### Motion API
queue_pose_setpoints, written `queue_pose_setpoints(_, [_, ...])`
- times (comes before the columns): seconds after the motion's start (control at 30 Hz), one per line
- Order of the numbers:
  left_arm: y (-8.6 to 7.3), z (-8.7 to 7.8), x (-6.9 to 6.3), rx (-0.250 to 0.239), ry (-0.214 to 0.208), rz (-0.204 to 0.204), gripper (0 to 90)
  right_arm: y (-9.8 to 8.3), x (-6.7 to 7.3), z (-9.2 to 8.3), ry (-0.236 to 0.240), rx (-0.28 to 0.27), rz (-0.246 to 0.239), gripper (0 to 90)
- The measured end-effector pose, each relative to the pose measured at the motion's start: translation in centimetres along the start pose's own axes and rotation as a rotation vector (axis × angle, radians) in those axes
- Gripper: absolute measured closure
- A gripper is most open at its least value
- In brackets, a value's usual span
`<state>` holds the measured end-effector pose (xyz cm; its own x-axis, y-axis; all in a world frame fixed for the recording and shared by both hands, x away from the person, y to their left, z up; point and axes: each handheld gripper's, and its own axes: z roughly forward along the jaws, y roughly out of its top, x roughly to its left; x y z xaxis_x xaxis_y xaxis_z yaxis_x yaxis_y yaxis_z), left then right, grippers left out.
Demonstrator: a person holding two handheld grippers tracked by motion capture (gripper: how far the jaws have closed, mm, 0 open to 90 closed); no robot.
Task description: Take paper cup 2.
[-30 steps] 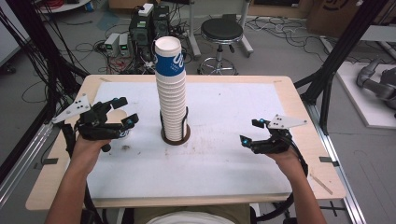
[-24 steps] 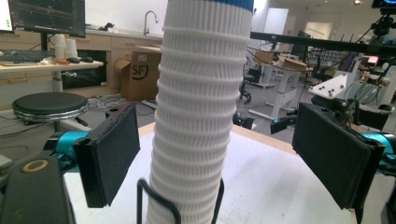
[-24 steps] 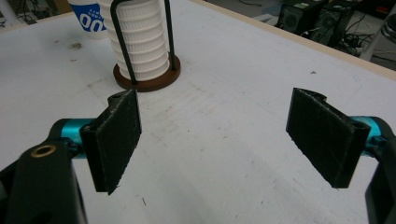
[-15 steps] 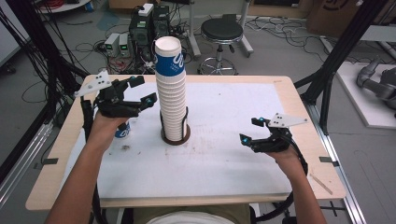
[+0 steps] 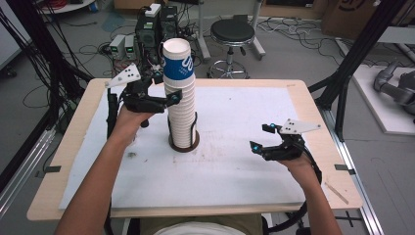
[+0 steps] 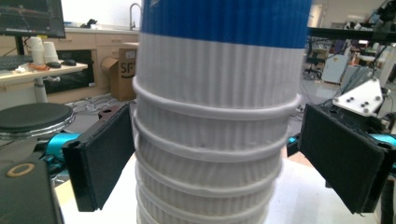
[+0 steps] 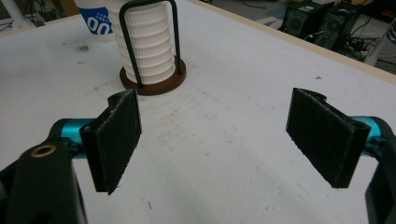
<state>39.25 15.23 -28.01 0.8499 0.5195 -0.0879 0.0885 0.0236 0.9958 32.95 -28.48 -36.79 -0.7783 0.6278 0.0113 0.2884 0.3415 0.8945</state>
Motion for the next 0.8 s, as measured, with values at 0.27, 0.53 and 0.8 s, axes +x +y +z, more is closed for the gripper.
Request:
queue_pose_setpoints(0.27, [-0.3, 0.7, -0.1, 0.020, 0.019, 0.039, 12.8, 1.2, 0.3, 0.2, 0.025, -0.041, 0.000, 18.4])
queue_pose_setpoints(0.53, [-0.2, 0.7, -0.1, 0.024, 0.015, 0.043, 13.6, 4.5, 0.4, 1.2, 0.106, -0.042, 0.011, 18.4])
queue_pose_setpoints(0.8, [-0.2, 0.7, -0.2, 0.029, 0.019, 0.041, 13.9, 11.0, 0.9, 2.5, 0.240, -0.044, -0.071, 18.4])
